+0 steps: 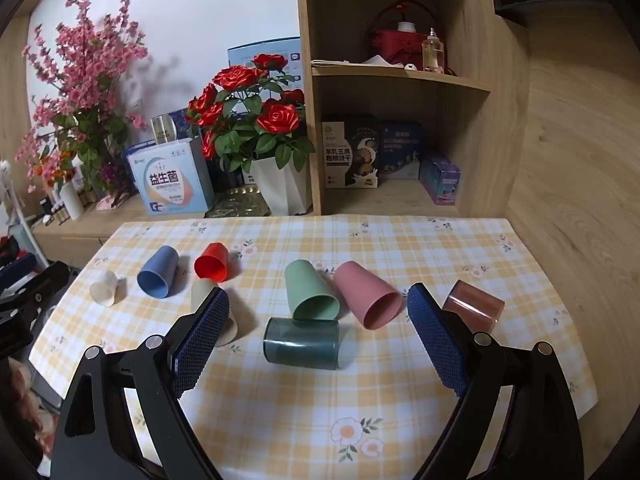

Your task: Flip cup upside down

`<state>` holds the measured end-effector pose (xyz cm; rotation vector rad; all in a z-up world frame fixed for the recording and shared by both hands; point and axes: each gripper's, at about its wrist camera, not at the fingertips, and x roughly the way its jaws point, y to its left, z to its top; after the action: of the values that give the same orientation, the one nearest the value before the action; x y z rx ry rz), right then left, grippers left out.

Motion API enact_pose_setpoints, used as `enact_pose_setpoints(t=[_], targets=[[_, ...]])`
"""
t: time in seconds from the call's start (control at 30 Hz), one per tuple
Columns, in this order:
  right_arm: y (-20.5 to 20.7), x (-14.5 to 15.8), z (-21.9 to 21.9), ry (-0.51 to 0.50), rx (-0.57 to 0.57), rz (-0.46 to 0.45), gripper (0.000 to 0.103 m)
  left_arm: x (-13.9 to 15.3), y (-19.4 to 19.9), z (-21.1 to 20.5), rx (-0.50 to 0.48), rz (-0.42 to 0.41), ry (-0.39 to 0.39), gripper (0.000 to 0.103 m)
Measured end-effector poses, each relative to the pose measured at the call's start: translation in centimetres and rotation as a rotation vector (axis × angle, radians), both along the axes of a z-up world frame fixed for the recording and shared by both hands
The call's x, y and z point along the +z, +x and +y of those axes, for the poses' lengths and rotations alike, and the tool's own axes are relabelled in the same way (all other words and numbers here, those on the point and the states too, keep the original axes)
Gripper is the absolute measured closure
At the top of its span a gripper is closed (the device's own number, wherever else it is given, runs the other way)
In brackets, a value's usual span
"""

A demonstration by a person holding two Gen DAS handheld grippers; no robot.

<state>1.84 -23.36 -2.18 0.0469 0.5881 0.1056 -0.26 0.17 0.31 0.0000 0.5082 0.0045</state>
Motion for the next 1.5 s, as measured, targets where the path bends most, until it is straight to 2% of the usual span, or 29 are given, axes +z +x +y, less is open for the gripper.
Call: enact_pose_setpoints(t=[1.5], targets=[[0.32,0.06,-0.17,0.001,-0.002,0.002,0.016,-0.11,-0.16,0.22,0.001,0.002,-0.003,0.006]])
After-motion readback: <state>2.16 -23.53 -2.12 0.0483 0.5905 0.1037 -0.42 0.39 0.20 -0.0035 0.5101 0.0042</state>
